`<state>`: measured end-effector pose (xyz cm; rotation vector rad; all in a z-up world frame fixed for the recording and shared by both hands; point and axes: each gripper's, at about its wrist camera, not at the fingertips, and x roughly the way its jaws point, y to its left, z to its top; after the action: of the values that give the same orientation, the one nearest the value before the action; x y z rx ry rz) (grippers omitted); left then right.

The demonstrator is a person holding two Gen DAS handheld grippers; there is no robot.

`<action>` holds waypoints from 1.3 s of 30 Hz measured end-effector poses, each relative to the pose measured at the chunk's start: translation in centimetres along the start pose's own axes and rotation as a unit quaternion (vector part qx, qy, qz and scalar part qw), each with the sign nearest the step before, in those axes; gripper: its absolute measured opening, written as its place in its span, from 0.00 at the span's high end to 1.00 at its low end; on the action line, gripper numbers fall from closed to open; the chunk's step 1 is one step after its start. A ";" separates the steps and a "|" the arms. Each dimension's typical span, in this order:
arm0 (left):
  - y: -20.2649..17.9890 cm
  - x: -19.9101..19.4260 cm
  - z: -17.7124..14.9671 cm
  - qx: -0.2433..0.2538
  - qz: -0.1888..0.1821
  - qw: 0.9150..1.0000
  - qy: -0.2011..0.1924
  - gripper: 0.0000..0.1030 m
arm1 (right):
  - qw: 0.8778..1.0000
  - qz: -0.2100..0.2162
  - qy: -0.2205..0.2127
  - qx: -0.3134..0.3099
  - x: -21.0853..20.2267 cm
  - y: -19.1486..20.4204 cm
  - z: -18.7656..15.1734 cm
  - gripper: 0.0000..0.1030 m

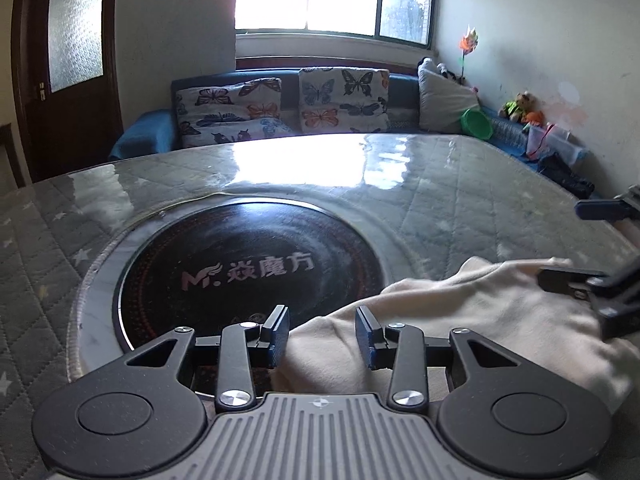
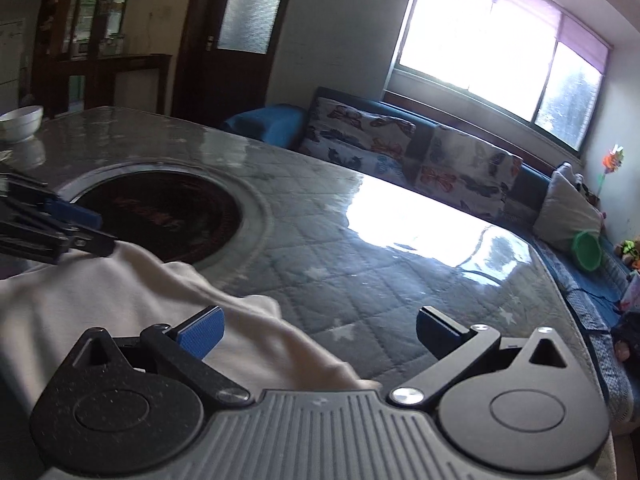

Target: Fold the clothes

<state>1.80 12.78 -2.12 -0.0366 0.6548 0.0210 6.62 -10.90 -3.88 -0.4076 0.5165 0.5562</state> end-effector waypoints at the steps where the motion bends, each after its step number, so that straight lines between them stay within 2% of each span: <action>1: 0.1 0.2 -0.2 -0.001 0.003 1.000 0.002 0.61 | 1.000 0.005 0.000 -0.004 -0.1 0.5 -0.1 0.00; 5: 0.5 0.0 -0.3 -0.010 0.003 1.000 0.001 0.60 | 1.000 0.023 0.003 -0.019 -0.6 2.1 -0.5 0.00; 11: 1.8 -2.9 0.0 -0.023 0.008 1.000 -0.015 0.59 | 0.998 0.056 -0.009 -0.036 -2.3 3.7 0.0 0.00; 14: 2.5 -3.8 -0.6 -0.040 0.006 0.999 -0.006 0.57 | 0.995 0.087 -0.015 -0.054 -3.2 5.3 0.3 0.00; 22: 3.4 -4.5 -2.8 -0.043 0.019 0.999 0.015 0.57 | 0.982 0.159 -0.022 -0.102 -4.8 10.0 0.5 0.05; 27: 4.3 -6.6 -2.6 -0.070 -0.007 0.997 -0.006 0.57 | 0.981 0.165 -0.022 -0.104 -4.8 11.2 0.6 0.05; 33: 3.6 -8.2 -4.6 -0.047 -0.041 0.998 0.011 0.57 | 0.982 0.155 -0.017 -0.105 -4.7 11.5 0.4 0.05; 39: 3.1 -8.5 -6.9 -0.026 -0.028 0.999 0.030 0.57 | 0.982 0.152 -0.012 -0.110 -4.5 11.8 0.3 0.06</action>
<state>-9.25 15.51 -2.45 -0.1057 0.7122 -0.0176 -3.52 -3.36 -3.76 -0.5358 0.5000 0.9178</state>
